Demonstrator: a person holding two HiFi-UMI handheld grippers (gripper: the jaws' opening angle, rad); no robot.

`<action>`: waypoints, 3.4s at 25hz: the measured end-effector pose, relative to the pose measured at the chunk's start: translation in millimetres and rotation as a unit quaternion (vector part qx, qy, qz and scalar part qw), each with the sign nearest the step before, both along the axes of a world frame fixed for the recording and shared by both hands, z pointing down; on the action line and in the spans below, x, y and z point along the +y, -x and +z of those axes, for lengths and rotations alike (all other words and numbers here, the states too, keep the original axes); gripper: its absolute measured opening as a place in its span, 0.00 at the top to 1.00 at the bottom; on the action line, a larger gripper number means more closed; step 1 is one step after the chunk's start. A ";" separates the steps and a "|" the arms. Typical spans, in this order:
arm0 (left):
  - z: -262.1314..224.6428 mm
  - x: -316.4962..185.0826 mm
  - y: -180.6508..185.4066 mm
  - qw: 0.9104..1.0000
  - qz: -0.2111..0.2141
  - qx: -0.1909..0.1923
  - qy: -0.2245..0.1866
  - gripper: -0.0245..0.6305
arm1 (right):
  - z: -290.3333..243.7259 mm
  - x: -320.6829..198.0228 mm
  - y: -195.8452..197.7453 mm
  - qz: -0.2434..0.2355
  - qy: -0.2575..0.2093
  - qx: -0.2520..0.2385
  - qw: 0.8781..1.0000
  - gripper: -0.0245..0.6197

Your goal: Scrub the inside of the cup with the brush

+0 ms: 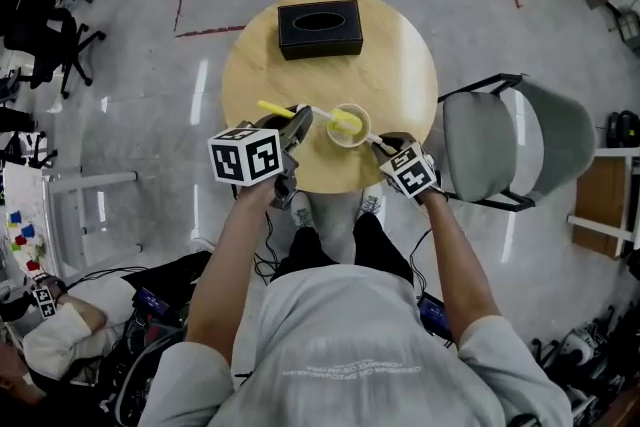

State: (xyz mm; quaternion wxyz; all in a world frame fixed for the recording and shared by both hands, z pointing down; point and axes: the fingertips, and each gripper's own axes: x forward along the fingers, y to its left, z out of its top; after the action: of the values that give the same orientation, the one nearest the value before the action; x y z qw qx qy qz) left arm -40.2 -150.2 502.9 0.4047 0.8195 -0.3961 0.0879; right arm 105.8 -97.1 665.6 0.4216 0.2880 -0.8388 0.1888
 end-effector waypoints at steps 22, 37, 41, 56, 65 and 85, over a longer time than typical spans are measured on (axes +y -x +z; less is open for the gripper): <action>20.0 21.1 -42.1 0.993 -0.104 -0.057 -0.009 0.88 | -2.5 24.6 15.0 -0.172 0.067 -0.038 0.982 0.79; -3.9 26.6 -6.0 0.979 -0.195 -0.004 -0.062 0.89 | -8.1 30.7 27.6 -0.222 0.056 -0.072 0.971 0.78; -15.6 21.8 -23.5 0.970 -0.156 -0.117 -0.146 0.89 | -3.4 31.3 21.9 -0.237 0.049 -0.065 0.968 0.78; 19.2 44.6 -93.6 0.972 0.065 -0.210 -0.087 0.89 | 4.9 33.0 0.8 -0.233 0.054 -0.070 0.969 0.78; 10.4 5.8 -77.9 0.970 0.026 -0.184 -0.160 0.89 | 1.2 28.5 14.9 -0.252 0.073 -0.048 0.964 0.78; -27.3 6.1 -26.4 0.969 0.165 -0.121 -0.136 0.89 | -11.7 -24.7 -3.5 -0.171 0.063 0.072 0.981 0.77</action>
State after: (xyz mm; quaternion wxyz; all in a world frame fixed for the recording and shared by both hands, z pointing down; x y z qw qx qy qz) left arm -13.8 -144.1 475.6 0.2183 0.9041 -0.3099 0.1975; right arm 109.3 -121.8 653.9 0.5247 0.1262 -0.8293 0.1453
